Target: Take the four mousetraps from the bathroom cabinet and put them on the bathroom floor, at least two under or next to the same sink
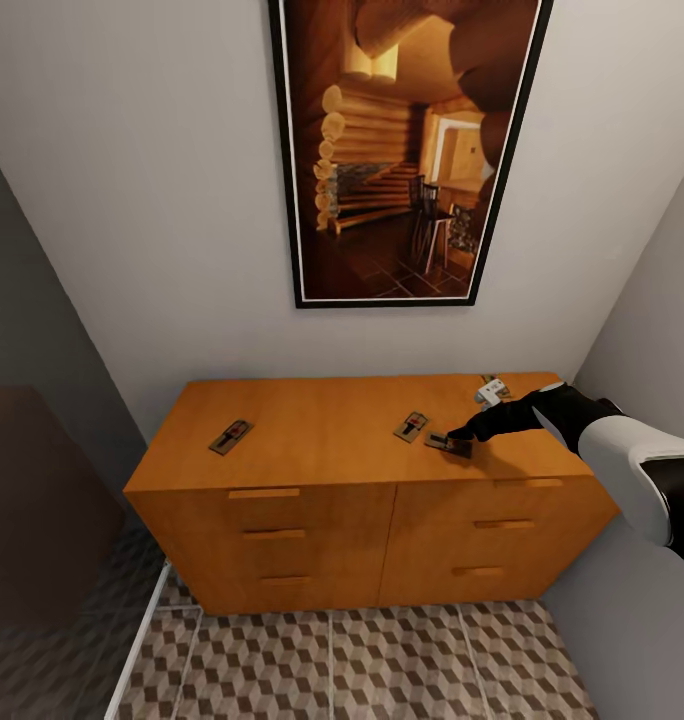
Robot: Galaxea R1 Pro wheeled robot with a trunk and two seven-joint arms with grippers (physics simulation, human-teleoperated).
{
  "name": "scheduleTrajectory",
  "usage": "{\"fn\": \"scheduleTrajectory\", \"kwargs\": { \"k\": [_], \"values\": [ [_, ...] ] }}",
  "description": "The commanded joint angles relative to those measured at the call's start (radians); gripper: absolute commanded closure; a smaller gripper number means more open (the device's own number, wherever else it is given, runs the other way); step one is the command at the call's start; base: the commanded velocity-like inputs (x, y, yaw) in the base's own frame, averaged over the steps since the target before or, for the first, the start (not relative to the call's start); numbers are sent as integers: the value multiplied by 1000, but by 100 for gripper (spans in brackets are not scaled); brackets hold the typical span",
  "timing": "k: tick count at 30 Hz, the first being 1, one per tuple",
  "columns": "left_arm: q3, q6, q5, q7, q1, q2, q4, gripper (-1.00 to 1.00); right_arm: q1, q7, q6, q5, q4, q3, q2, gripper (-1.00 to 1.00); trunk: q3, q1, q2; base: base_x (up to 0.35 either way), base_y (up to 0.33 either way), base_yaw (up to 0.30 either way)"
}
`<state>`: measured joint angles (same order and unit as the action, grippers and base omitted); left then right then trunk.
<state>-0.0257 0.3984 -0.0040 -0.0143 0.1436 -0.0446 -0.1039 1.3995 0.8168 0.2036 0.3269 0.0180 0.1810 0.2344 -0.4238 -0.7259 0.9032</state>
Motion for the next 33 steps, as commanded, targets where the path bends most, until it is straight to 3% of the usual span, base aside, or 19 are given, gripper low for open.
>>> {"fn": "scheduleTrajectory", "kwargs": {
  "k": [1,33],
  "values": [
    [-2,3,-1,-1,1,0,1,-100,0,4,8,-8,2,8,0,-100,-1,0,1,-3,1,0],
    [-2,3,-1,-1,1,0,1,-100,1,4,8,-8,2,7,1,-100,-13,0,1,0,0,0]
  ]
}}
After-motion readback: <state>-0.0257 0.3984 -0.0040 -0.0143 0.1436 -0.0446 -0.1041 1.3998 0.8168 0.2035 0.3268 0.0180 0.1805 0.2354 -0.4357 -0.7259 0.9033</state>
